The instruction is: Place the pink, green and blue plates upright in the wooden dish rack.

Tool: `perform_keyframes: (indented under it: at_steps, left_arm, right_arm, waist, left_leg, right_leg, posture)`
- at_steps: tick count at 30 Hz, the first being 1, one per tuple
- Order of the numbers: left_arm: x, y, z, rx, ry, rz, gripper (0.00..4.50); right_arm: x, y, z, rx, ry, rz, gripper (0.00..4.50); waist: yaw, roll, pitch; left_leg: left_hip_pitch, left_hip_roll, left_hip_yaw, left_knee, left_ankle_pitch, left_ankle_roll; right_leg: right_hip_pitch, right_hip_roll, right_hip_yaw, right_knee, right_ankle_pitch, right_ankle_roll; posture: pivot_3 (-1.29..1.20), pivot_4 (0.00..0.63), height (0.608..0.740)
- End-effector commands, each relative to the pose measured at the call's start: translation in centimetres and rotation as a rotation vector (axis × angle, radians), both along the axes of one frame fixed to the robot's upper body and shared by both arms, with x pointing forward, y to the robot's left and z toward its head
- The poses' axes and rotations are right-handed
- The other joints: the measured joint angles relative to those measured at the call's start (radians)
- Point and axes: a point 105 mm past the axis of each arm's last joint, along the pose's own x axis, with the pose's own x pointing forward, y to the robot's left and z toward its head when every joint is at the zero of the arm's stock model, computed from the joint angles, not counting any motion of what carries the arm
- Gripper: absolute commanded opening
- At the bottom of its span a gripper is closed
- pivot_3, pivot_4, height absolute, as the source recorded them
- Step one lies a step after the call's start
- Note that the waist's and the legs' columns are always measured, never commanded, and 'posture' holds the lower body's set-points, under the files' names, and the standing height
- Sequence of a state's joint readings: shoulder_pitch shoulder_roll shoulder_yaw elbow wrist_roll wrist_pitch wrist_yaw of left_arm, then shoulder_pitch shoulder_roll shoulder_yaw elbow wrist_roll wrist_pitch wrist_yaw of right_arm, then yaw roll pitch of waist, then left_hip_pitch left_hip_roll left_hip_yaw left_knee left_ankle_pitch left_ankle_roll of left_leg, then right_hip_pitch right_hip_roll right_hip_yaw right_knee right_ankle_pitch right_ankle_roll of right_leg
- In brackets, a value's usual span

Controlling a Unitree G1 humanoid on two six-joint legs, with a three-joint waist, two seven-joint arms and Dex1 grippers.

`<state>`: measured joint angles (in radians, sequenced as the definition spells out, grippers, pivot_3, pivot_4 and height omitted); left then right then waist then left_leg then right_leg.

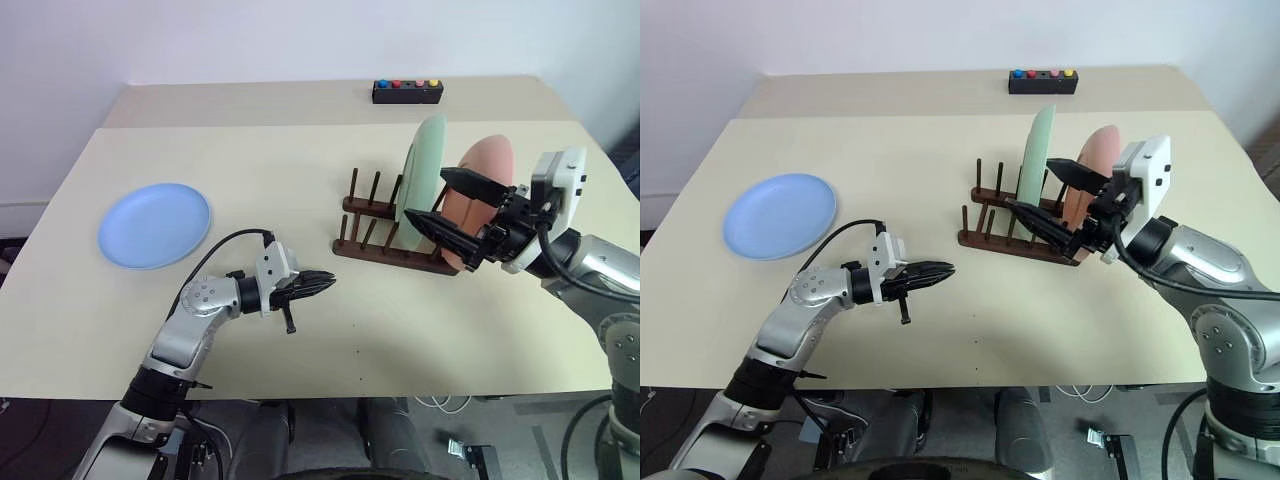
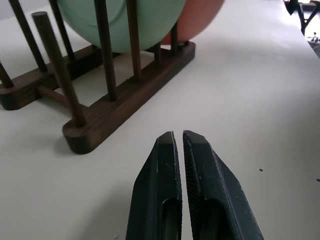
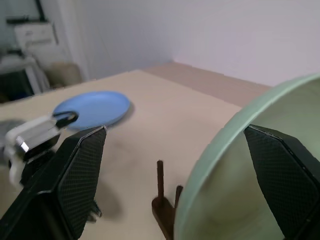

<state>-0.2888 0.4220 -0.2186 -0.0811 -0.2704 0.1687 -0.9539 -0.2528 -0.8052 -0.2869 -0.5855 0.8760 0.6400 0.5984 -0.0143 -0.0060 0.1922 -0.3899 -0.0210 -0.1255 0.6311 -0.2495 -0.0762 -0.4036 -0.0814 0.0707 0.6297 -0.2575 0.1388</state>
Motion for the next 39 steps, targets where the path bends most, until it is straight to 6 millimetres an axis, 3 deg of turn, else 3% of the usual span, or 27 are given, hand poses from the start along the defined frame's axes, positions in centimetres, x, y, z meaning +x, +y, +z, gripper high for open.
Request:
perform_keyframes:
  at_steps: [1,7,15,19,22,23,25,28,31,35,38,39]
  left_arm:
    - [0.6,0.9,1.5,-0.009,-0.059,0.029,0.22]
    - [0.5,1.7,1.5,0.002,-0.062,0.044,0.22]
    - [0.4,2.0,1.6,0.008,-0.064,0.056,0.22]
    - [0.6,2.4,1.8,0.012,-0.07,0.07,0.22]
    - [1.2,3.3,2.4,-0.018,-0.052,0.128,0.22]
    - [1.6,3.8,2.8,-0.044,-0.032,0.162,0.75]
    - [2.6,5.6,4.6,-0.113,-0.035,0.265,1.48]
    - [3.6,7.5,5.8,-0.132,-0.059,0.367,3.0]
    - [5.3,11.1,7.4,-0.115,-0.125,0.549,4.49]
    - [7.8,18.1,8.9,-0.04,-0.19,0.933,4.49]
    - [8.3,22.0,9.3,-0.012,-0.178,1.147,4.49]
    - [8.4,24.2,9.0,0.024,-0.154,1.263,4.49]
  right_arm:
    - [-1.0,-0.4,2.0,-0.133,-0.148,-0.012,4.49]
    - [-1.0,-1.6,2.3,-0.219,-0.18,-0.05,4.49]
    - [-0.8,-1.3,2.2,-0.229,-0.197,-0.04,4.49]
    - [-0.5,-1.8,3.2,-0.269,-0.266,-0.083,4.49]
    - [-0.3,-1.7,5.3,-0.254,-0.349,-0.096,4.49]
    - [-0.4,-1.1,6.0,-0.244,-0.375,-0.075,4.5]
    - [-0.8,1.6,6.5,-0.25,-0.421,0.021,4.5]
    - [-0.7,4.0,6.1,-0.263,-0.44,0.092,4.5]
    - [0.6,6.9,3.9,-0.357,-0.45,0.149,4.5]
    - [2.2,9.2,0.6,-0.472,-0.476,0.193,4.5]
    - [2.6,10.1,-0.7,-0.497,-0.491,0.216,4.5]
    - [2.8,10.3,-1.2,-0.501,-0.491,0.224,4.5]
  waist:
    - [0.0,0.0,0.0]
    - [0.0,0.0,0.0]
    - [0.0,0.0,0.0]
    - [0.0,0.0,0.0]
    - [-0.003,0.0,0.0]
    - [-0.004,0.0,0.0]
    - [-0.008,0.0,0.001]
    - [-0.006,-0.001,0.001]
    - [-0.006,-0.001,0.001]
    - [-0.004,-0.002,0.002]
    - [-0.006,-0.003,0.002]
    - [-0.006,-0.004,0.002]
  left_leg:
    - [0.0,0.0,0.0,0.0,0.0,0.0]
    - [0.0,0.0,0.0,0.0,0.0,0.0]
    - [0.0,0.0,0.0,0.0,0.0,0.0]
    - [0.0,0.0,0.0,0.0,0.0,0.0]
    - [0.0,0.0,0.0,0.0,0.0,0.0]
    - [0.0,0.0,0.0,0.0,0.0,0.0]
    - [0.0,0.0,0.0,0.0,0.0,0.0]
    - [0.0,0.001,-0.001,-0.001,0.0,0.0]
    - [-0.001,0.001,-0.001,-0.001,0.0,0.0]
    - [-0.001,0.001,-0.001,0.0,0.0,0.0]
    - [-0.001,0.0,-0.001,-0.001,0.0,0.0]
    - [-0.001,0.0,-0.001,-0.001,0.0,0.0]
  right_leg:
    - [0.0,0.0,0.0,0.0,0.0,0.0]
    - [0.0,0.0,0.0,0.0,0.0,0.0]
    - [0.0,0.0,0.0,0.0,0.0,0.0]
    - [0.0,0.0,0.0,0.0,0.0,0.0]
    - [0.0,0.0,0.0,0.0,0.0,0.0]
    - [0.0,0.0,0.0,0.0,0.0,0.0]
    - [-0.001,0.0,0.0,0.001,0.0,0.0]
    - [-0.002,0.0,-0.002,0.001,0.0,0.0]
    - [-0.002,0.0,-0.002,0.0,0.0,0.0]
    - [-0.002,0.0,-0.002,0.001,0.0,0.0]
    - [-0.003,0.0,-0.002,0.0,0.0,0.0]
    - [-0.003,0.0,-0.002,0.0,0.0,0.0]
  posture:
    - [0.0,0.15,0.74]
    - [0.0,0.15,0.74]
    - [0.0,0.15,0.74]
    - [0.0,0.15,0.74]
    - [0.0,0.15,0.74]
    - [0.0,0.15,0.74]
    - [0.0,0.15,0.74]
    - [0.0,0.15,0.74]
    - [0.0,0.15,0.74]
    - [0.0,0.15,0.74]
    - [0.0,0.15,0.74]
    - [0.0,0.15,0.74]
